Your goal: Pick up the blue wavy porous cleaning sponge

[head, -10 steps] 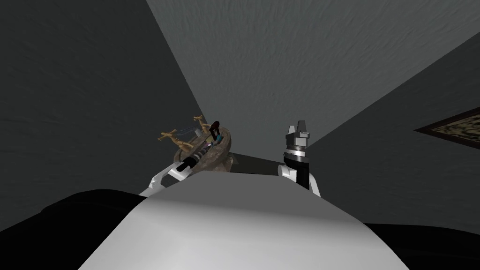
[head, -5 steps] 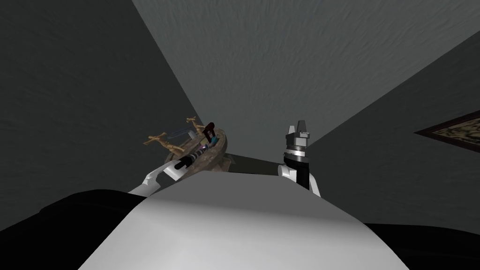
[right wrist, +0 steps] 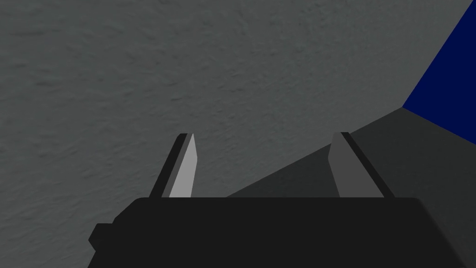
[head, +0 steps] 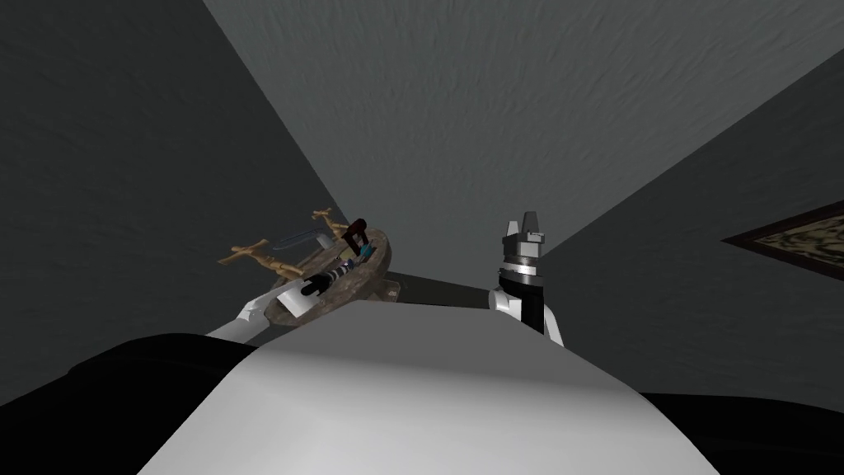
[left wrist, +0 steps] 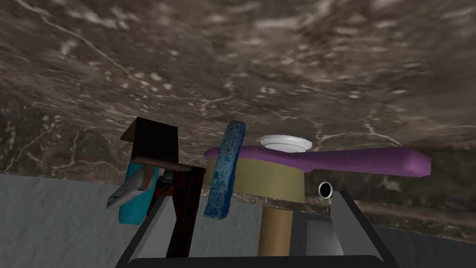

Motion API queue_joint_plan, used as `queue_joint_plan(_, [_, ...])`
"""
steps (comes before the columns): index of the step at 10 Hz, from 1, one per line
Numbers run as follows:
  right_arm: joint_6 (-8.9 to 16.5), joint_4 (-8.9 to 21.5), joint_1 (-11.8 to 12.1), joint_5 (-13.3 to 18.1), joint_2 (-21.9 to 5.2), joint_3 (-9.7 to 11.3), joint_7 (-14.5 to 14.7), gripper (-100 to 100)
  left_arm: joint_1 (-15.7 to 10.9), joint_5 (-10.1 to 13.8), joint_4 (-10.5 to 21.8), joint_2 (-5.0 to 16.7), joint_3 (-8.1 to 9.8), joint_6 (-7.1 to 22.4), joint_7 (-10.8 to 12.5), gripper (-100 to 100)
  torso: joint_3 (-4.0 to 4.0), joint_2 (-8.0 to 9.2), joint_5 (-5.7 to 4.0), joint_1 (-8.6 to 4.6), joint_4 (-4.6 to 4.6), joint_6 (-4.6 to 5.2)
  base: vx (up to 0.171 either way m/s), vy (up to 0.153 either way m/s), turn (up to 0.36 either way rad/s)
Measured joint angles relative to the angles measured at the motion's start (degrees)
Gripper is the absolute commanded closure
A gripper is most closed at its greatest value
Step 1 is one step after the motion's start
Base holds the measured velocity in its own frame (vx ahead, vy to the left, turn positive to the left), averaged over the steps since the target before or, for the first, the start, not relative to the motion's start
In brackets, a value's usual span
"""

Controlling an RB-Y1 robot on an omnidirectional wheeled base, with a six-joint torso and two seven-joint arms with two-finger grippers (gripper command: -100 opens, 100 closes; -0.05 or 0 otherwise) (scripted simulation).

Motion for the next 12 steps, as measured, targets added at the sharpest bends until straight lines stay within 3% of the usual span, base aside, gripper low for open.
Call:
queue_joint_plan(3, [0.00,0.00,0.00,0.00,0.00,0.00,0.00,0,-0.24,-0.45,2.38,3.26,-0.70,1.93,-0.05,-100,0.07,0.12,0.04,0.19,0.03,0.00,0.058,-0.069,-0.033])
queue_joint_plan(4, [0.00,0.00,-0.01,0.00,-0.01,-0.01,0.00,0,-0.23,-0.49,2.46,3.37,-0.70,2.06,-0.04,0,0.14,0.25,0.07,0.33,0.05,-0.02,0.006,-0.007,0.005])
queue_joint_plan(5, [0.00,0.00,-0.01,0.00,-0.01,-0.01,0.00,0,-0.23,-0.48,2.46,3.36,-0.70,2.05,-0.04,-100,0.20,0.34,0.11,0.45,0.08,-0.01,-0.020,-0.009,-0.111])
queue_joint_plan(12, [0.01,0.01,-0.02,0.00,-0.01,-0.01,0.00,0,-2.19,1.68,11.01,2.51,-0.53,-0.47,0.40,-100,0.26,0.46,0.19,0.53,0.09,0.12,-0.061,-0.009,-0.175])
